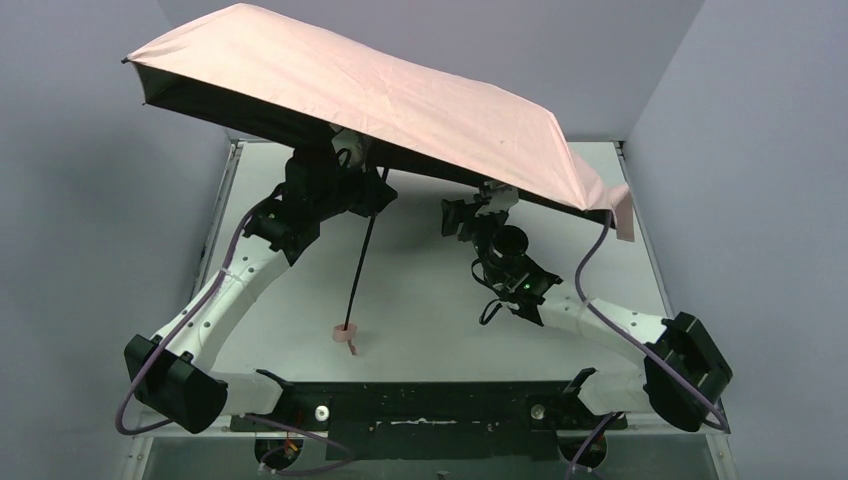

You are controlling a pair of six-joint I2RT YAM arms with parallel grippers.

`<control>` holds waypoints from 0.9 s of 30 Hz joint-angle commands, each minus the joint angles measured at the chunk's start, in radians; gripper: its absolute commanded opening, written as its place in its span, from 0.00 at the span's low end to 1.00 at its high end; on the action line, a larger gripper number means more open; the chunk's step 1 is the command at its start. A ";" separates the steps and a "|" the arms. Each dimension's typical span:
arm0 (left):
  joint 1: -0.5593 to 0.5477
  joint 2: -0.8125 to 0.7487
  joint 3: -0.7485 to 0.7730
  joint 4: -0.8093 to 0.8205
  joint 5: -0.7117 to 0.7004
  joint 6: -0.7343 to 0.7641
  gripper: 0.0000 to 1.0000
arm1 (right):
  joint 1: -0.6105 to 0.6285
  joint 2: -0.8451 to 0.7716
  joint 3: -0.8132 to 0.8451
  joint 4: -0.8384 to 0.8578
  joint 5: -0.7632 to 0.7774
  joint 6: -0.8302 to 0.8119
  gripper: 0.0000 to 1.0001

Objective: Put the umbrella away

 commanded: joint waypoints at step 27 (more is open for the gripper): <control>-0.112 -0.013 0.041 -0.003 -0.209 0.150 0.00 | -0.008 0.170 0.395 0.177 -0.080 0.745 0.67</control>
